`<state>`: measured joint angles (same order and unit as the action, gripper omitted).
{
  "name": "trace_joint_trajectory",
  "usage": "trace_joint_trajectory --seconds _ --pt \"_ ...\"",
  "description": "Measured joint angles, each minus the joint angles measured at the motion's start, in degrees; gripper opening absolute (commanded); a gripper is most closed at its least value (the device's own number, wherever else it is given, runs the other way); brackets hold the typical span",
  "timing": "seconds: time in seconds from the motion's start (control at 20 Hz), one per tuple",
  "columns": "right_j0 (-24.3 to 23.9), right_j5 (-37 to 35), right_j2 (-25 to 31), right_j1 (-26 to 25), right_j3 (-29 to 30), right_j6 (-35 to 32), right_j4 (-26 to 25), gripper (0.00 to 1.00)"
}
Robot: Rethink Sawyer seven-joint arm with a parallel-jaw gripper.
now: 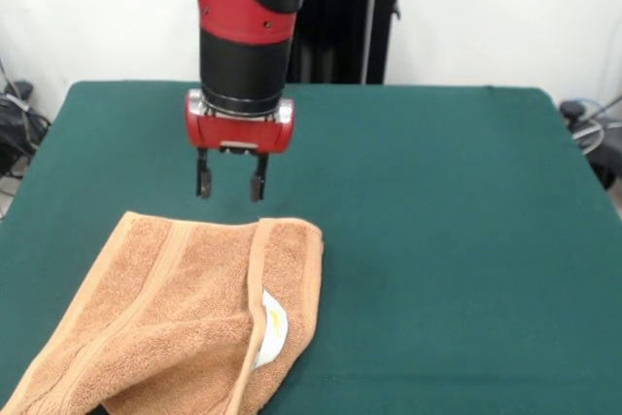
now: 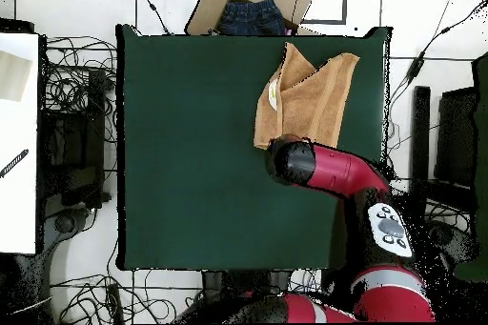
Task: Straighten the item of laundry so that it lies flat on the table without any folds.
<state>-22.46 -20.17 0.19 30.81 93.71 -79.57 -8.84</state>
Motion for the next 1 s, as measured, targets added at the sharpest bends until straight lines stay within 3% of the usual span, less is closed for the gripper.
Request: trace_joint_trajectory --seconds 1.0 --pt "-0.4 0.0 5.51 -6.55 -1.69 0.0 -3.86 1.0"
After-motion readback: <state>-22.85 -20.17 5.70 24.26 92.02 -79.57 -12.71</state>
